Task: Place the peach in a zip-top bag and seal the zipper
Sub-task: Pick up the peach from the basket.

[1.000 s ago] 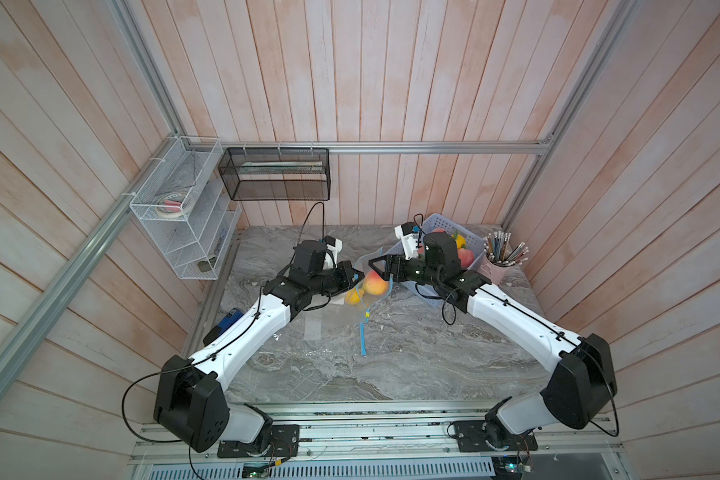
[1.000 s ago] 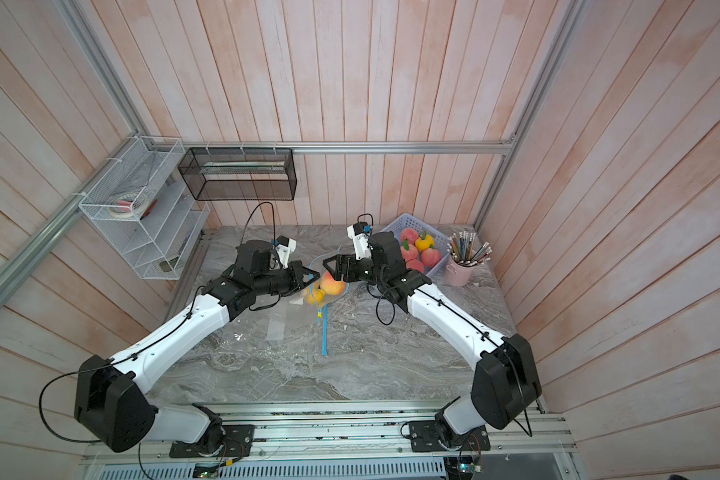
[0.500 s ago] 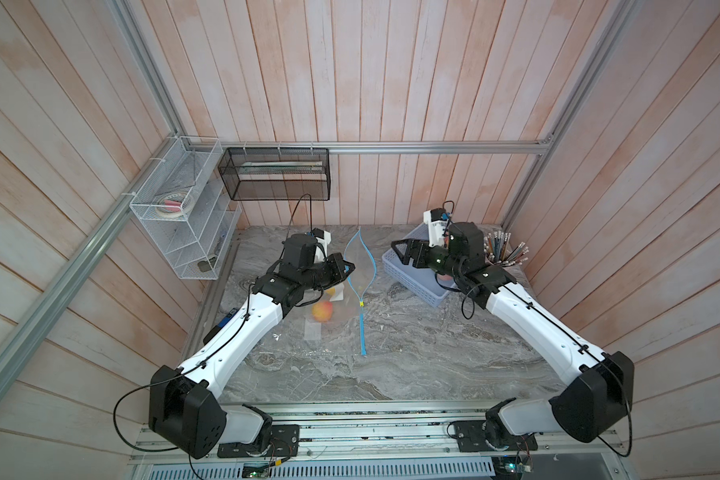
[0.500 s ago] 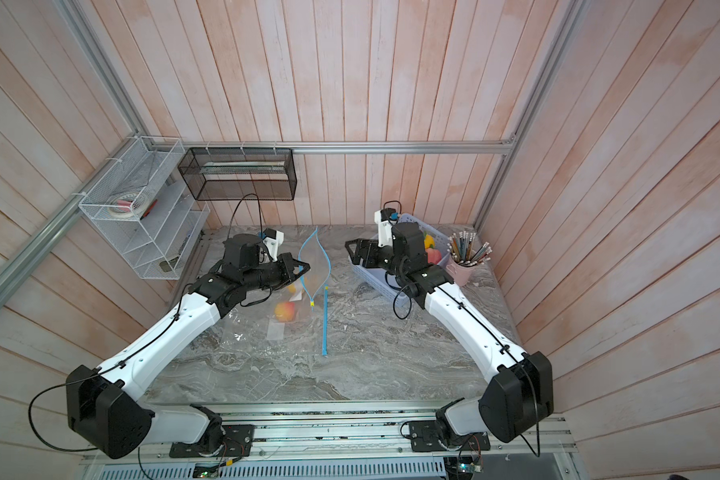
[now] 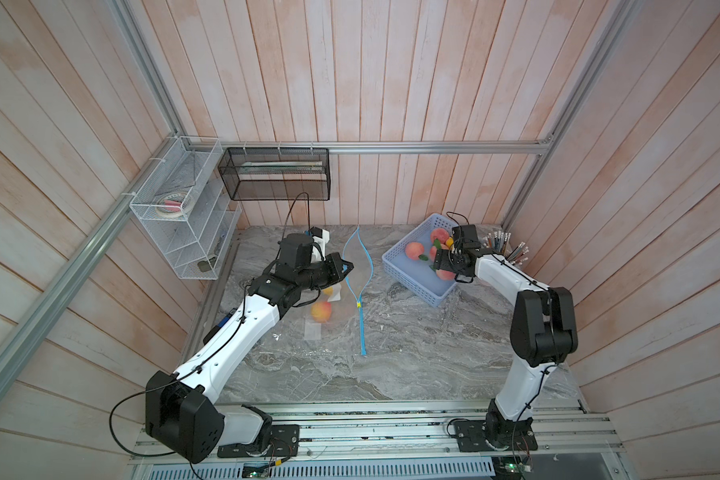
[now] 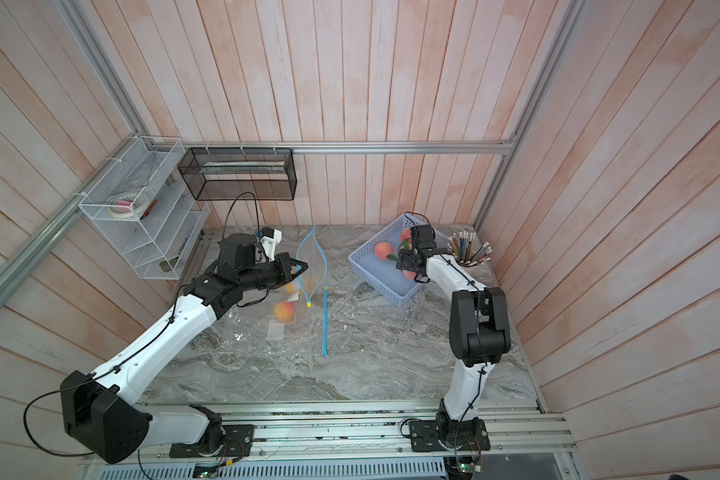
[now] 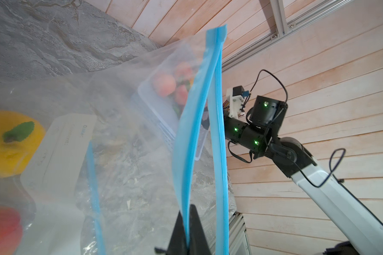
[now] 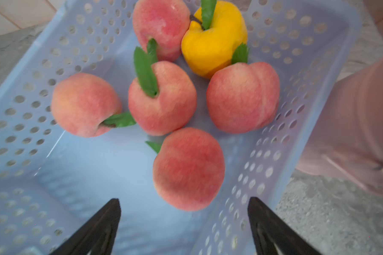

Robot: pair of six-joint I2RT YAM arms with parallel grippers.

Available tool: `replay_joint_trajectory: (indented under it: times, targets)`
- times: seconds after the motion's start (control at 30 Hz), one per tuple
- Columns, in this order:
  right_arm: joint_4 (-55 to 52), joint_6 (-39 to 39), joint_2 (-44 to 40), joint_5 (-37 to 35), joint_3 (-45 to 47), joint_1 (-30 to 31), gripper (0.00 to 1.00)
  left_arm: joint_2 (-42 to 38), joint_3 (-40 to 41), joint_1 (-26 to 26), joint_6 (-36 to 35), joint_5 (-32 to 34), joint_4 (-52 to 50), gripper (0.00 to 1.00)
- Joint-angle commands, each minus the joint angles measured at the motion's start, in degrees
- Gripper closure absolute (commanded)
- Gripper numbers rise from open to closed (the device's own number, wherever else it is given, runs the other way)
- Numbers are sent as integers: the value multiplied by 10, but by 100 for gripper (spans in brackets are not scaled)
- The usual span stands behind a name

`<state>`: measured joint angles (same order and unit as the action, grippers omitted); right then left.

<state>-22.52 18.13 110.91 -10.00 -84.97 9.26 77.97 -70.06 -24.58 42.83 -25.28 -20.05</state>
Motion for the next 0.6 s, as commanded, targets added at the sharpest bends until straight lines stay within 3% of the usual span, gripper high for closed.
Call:
replay_joint_trajectory:
  times: [0.0, 0.17, 0.37, 0.57]
  targets:
    - [-39, -41, 47, -64, -56, -5, 8, 11, 9, 1, -6, -17, 20, 100]
    - [-62, -60, 104, -50, -109, -7, 10, 18, 15, 1, -5, -19, 24, 100]
    - [-69, -79, 114, 20, -107, -6, 11, 21, 22, 1, -3, -21, 30, 100]
    - [-76, -81, 111, 51, -108, -6, 25, 22, 26, 1, -1, -24, 34, 100]
